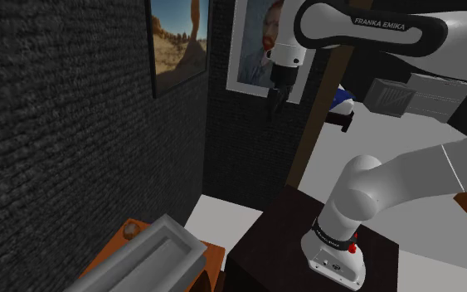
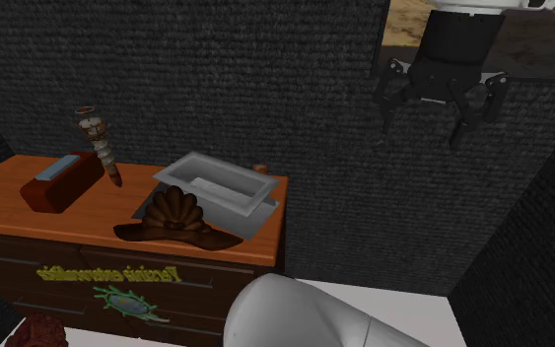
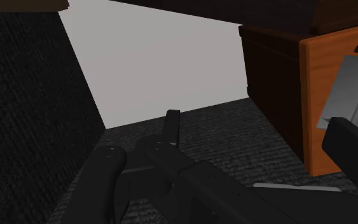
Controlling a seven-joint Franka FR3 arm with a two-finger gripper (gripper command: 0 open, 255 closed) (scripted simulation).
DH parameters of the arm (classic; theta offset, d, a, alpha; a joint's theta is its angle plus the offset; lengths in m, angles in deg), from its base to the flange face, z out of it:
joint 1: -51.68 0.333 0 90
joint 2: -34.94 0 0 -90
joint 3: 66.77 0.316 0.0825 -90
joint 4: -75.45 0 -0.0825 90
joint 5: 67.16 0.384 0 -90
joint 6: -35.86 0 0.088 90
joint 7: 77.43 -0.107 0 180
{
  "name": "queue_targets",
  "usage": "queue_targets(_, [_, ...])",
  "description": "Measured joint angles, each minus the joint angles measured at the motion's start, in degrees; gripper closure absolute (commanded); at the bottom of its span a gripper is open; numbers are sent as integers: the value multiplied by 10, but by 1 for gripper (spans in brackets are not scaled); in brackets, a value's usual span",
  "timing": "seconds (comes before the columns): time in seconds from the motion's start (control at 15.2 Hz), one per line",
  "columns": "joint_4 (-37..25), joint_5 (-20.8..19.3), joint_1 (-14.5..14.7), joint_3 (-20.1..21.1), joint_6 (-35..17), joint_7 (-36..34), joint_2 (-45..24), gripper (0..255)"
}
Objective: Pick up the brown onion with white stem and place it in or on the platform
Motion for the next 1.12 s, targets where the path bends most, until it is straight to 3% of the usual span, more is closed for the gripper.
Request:
queue_targets(0.2, [5, 6, 3, 9, -15, -9, -10, 0])
queue_targets(0.53, [24, 36, 22, 61, -79, -59, -51, 0])
queue_targets(1.12, [14, 65, 47, 152, -202, -149, -175, 0])
